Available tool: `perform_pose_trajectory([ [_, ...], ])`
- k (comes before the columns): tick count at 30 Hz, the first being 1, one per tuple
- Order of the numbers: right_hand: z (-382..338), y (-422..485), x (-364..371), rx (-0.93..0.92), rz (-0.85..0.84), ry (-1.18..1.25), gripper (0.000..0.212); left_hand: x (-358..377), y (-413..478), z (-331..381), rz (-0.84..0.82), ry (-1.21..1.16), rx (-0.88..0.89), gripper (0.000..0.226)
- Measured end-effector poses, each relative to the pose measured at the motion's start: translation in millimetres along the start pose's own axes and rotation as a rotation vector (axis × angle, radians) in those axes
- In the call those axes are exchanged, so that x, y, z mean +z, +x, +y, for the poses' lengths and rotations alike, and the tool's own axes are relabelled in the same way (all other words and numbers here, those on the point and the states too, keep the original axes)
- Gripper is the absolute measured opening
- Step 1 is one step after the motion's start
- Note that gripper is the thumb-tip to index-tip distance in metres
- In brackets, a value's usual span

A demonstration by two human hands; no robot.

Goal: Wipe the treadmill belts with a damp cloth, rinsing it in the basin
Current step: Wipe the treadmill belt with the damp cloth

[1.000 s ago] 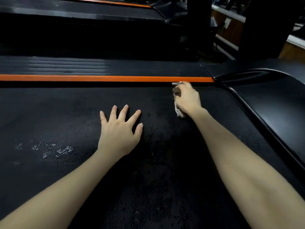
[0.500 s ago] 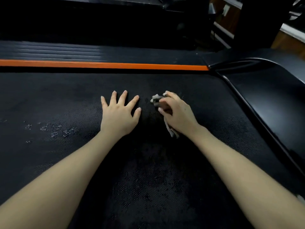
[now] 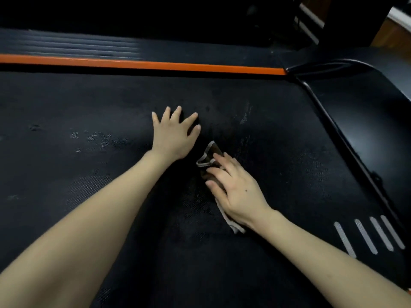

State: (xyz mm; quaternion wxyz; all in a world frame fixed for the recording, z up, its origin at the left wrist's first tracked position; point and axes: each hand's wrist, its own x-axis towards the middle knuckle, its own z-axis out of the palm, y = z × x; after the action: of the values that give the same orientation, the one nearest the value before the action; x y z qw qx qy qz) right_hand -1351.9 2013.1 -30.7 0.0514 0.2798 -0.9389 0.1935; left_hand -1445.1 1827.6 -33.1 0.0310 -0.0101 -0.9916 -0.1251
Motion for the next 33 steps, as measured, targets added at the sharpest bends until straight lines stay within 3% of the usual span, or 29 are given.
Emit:
perform_pose_trajectory([
  [4, 16, 34, 5, 0.075, 0.007, -0.016, 0.037, -4, -62, -13, -0.006, 0.015, -0.043, 0.052],
  [8, 4, 32, 4, 0.236, -0.017, -0.002, 0.044, -6, -115, -36, -0.036, 0.044, -0.104, 0.066],
  [13, -61, -69, 3, 0.016, -0.093, 0.064, 0.059, 4, -137, -38, -0.010, 0.094, -0.053, 0.065],
  [17, -41, -67, -3, -0.079, -0.153, -0.016, 0.046, 4, -136, -39, 0.008, 0.090, -0.044, 0.065],
  [23, -45, -58, 1, 0.329, 0.017, 0.049, 0.040, 5, -137, -37, 0.023, 0.077, -0.040, 0.061],
  [27, -99, -88, 9, 0.220, -0.055, 0.050, 0.062, 3, -136, -35, 0.013, 0.074, -0.040, 0.052],
  [30, -92, -98, 2, 0.129, -0.164, 0.006, 0.060, 1, -136, -39, -0.002, 0.072, -0.035, 0.054],
  [33, -43, -109, -19, 0.265, -0.126, -0.075, 0.055, 2, -135, -43, 0.003, 0.090, -0.019, 0.056],
])
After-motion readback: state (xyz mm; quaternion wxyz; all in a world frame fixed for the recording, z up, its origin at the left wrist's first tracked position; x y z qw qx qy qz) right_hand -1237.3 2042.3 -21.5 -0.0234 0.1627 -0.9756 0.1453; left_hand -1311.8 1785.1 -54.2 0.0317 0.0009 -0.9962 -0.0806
